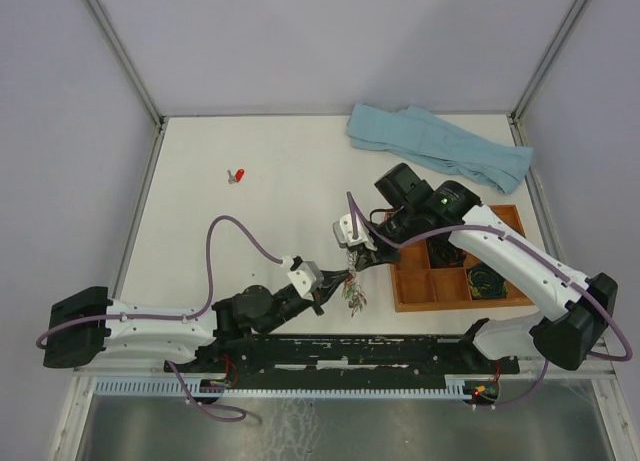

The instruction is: Remove the keys from the keyring

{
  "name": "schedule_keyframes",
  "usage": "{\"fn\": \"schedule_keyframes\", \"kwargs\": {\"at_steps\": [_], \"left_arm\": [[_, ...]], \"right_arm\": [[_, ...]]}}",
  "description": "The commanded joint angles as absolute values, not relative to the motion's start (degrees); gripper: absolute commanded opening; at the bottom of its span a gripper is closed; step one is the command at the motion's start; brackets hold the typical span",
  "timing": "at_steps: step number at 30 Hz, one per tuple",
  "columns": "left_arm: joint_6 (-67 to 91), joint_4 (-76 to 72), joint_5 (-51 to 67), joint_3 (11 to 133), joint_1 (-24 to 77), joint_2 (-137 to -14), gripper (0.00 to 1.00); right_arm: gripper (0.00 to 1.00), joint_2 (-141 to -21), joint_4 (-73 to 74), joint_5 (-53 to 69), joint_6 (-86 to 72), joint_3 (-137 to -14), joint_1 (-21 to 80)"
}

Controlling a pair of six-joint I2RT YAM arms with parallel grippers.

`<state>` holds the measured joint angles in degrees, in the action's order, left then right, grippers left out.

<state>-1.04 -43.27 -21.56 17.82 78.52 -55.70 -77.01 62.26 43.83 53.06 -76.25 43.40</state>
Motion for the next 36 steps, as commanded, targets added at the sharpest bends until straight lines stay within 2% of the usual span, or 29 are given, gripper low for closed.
{"fn": "schedule_keyframes", "kwargs": {"at_steps": [1,9,36], "left_arm": [[-4.9,-44.0,-25.1,18.0,78.7,-54.8,0.03],[-8.2,-44.0,-27.3,17.8,78.7,-54.0,0.03],[-25.3,-41.2,-26.7,16.4,78.8,-48.5,0.03]], "right_arm": [[0.01,-76.9,58.3,44.7,49.0,-76.5,43.5],[0.01,-78.0,54.8,43.9,43.4,-75.9,43.5],[0.01,-79.0,51.2,49.0,39.1,-74.5,42.6]]}}
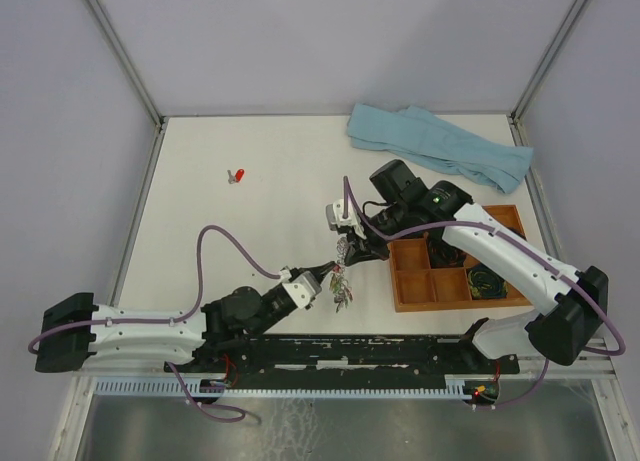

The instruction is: Remove the keys from the keyring

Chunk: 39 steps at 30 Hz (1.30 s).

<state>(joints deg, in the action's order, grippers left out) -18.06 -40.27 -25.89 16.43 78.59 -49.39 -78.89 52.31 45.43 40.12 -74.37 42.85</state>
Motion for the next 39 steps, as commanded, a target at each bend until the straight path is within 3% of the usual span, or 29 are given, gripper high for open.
{"fn": "schedule_keyframes", "kwargs": {"at_steps": [1,14,39], "left_arm": [[-26.4,-40.8,-26.6,16.5,78.8,-48.4,0.03],[-38.0,-37.3,-25.4,17.6,79.1,-47.1,0.03],[-55.7,-53.9,-29.9,13.9,82.3,-53.0,0.03]], "right_arm": [[0.01,-79.1,51.4,49.1,39.1,-74.5,42.6],[0.01,-80.2,52.7,50.4,39.4,-75.2,42.5],[0.01,-83.7,46.6,62.5,25.5,-74.4,38.9]]}}
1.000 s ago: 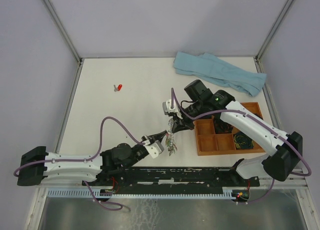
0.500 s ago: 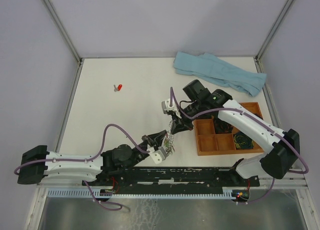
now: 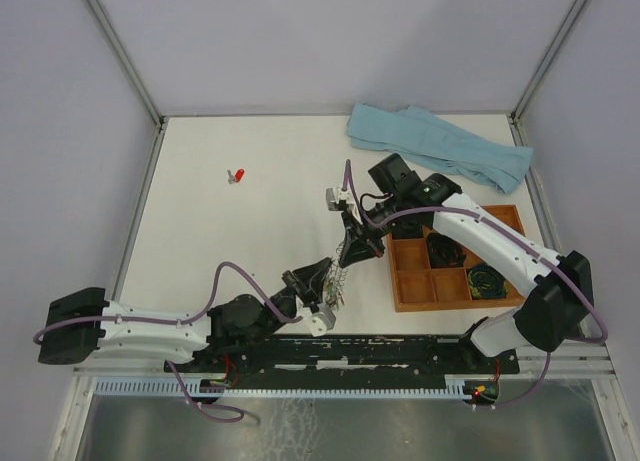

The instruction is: Remove the keys from the keyring

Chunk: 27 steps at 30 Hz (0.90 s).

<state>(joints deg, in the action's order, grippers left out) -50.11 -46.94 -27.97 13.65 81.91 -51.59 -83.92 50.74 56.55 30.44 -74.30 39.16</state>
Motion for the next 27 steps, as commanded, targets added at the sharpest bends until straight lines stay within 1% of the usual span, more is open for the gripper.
{"fn": "schedule_keyframes", "kwargs": {"at_steps": [1,9,12,17,27], "left_arm": [[-56.7,-54.5,-30.1,13.9,82.5,-53.5,0.03],[-65.4,-61.7,-34.4,13.6,84.3,-58.2,0.03],[-67.0,-63.8,-35.1,12.9,84.5,-57.5,0.03],[-67.2,-63.2,-34.5,12.5,84.6,-55.6,0.03],[-67.4,-63.6,-31.9,12.1,84.5,-53.6,0.03]], "right_arm": [[0.01,-83.9,45.9,63.0,24.6,-74.1,38.7],[0.01,-85.4,44.5,65.2,20.9,-74.1,38.1],[0.01,-85.8,44.2,66.1,19.7,-74.1,37.6],[0.01,-86.1,42.9,66.8,17.8,-73.7,37.3],[0.01,-87.0,32.6,72.1,6.6,-70.7,37.0]]}}
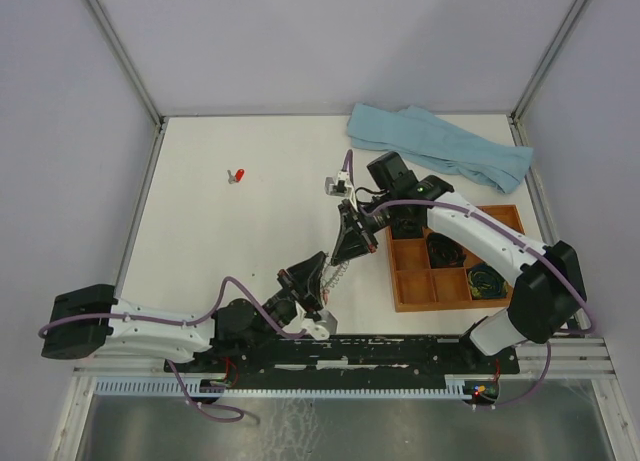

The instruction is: Remove the keys from the keyring

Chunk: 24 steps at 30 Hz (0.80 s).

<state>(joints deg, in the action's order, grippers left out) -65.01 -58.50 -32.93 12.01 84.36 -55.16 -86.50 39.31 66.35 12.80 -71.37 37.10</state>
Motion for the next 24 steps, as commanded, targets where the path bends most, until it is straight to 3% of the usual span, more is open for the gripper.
{"fn": "schedule_keyframes", "kwargs": {"at_steps": [1,24], "left_arm": [[-67.5,-63.5,-31.7,12.1,84.6,-53.2,0.03],[-69.1,-58.8,-32.7,12.0,84.5,-49.2,0.03]], "right_arm": [[0.01,-87.0,31.7,72.5,5.8,-70.5,36.8],[0.01,-86.3,22.5,75.4,-4.0,-67.9,35.5]]}}
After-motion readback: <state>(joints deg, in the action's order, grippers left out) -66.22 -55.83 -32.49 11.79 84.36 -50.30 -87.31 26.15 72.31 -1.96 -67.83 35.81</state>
